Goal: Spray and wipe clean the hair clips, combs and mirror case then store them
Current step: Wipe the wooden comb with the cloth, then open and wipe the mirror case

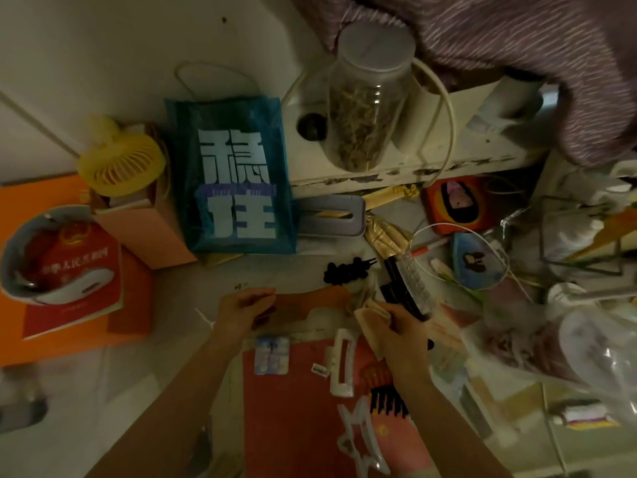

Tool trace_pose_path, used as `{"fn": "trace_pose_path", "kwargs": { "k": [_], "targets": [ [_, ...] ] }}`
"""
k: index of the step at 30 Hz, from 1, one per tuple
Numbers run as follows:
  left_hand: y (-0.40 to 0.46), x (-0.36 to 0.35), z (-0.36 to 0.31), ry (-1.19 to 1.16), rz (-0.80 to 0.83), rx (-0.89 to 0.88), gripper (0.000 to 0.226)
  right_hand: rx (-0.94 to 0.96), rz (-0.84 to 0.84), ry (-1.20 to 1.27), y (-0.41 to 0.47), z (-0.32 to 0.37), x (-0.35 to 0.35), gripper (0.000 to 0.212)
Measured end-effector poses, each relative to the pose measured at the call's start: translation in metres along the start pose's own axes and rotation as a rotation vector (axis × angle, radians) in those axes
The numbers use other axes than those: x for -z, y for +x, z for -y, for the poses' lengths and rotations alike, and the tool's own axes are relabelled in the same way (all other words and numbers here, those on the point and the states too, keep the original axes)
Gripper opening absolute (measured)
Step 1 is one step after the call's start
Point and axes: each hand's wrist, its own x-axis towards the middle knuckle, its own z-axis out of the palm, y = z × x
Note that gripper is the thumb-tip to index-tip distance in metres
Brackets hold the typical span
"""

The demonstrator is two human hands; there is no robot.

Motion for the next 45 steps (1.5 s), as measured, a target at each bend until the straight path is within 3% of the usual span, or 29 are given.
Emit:
{"fn": "trace_pose_path", "kwargs": {
  "k": [4,14,20,32,42,45],
  "targets": [
    [0.013,0.001,0.008,0.003,-0.009,-0.025,0.020,-0.011,0.035,-0.005,0.001,-0.008,-0.005,0.002],
    [0.029,0.006,0.029,0.151,-0.077,-0.150,0.024,-0.028,0.033,0.017,-0.001,-0.020,-0.017,0.004],
    [0.034,0.007,0.037,0.332,-0.155,-0.287,0.020,-0.079,0.048,0.066,0.001,-0.023,-0.022,0.020],
    [0.029,-0.003,0.049,0.537,-0.257,-0.416,0.024,-0.023,0.034,0.073,-0.011,-0.031,-0.020,0.010],
    [0.006,0.016,0.055,0.501,-0.278,-0.424,0.028,-0.012,0.072,0.084,-0.022,-0.030,-0.018,0.007],
    [-0.018,0.030,0.056,0.461,-0.313,-0.403,0.028,-0.013,0.108,0.090,-0.028,-0.029,-0.023,0.024]
  ]
}}
